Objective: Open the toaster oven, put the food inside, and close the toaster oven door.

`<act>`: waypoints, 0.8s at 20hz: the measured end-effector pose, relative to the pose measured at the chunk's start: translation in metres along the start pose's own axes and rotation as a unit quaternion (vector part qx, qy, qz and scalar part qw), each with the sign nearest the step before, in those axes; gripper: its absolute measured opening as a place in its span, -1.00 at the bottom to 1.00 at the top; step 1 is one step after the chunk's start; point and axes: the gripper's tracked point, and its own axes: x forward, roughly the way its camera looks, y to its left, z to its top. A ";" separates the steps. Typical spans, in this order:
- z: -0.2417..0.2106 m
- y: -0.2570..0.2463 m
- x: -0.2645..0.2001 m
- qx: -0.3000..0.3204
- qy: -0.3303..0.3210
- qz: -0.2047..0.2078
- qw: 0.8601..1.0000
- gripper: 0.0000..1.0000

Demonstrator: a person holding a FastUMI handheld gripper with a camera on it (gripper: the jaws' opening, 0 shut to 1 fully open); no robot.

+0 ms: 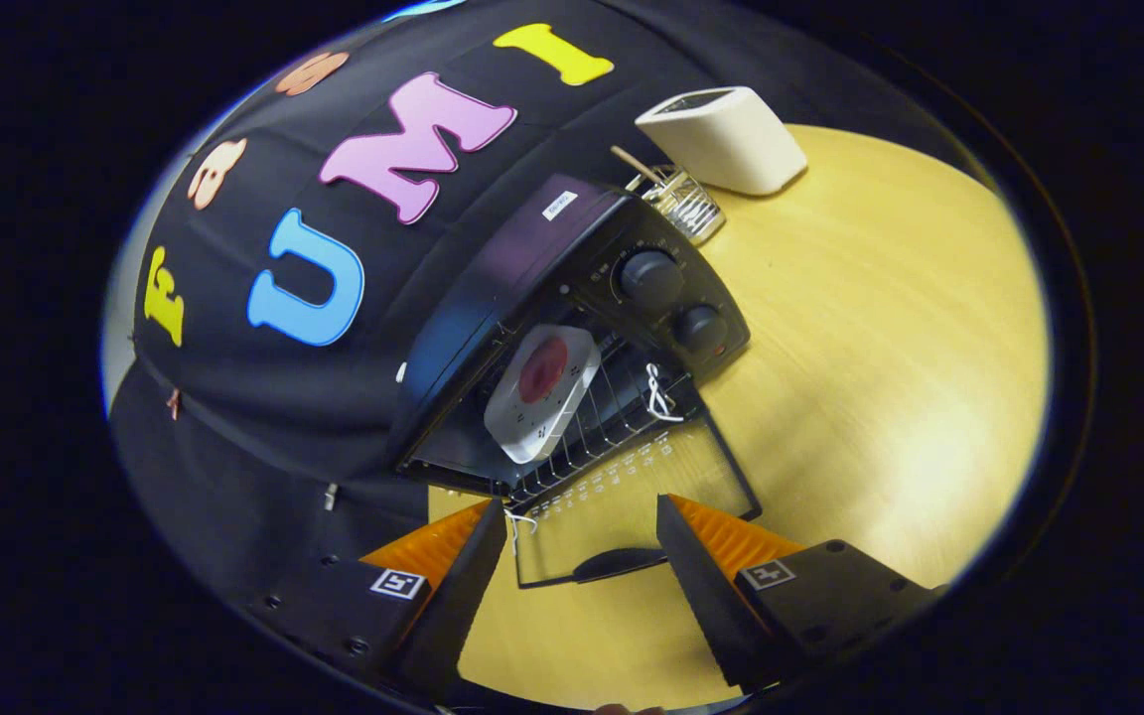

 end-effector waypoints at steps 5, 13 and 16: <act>-0.022 0.009 -0.015 -0.138 -0.011 -0.019 0.990 0.97; -0.080 -0.034 -0.003 -0.260 0.028 -0.148 0.954 0.98; -0.100 -0.044 0.012 -0.268 0.053 -0.164 0.948 0.98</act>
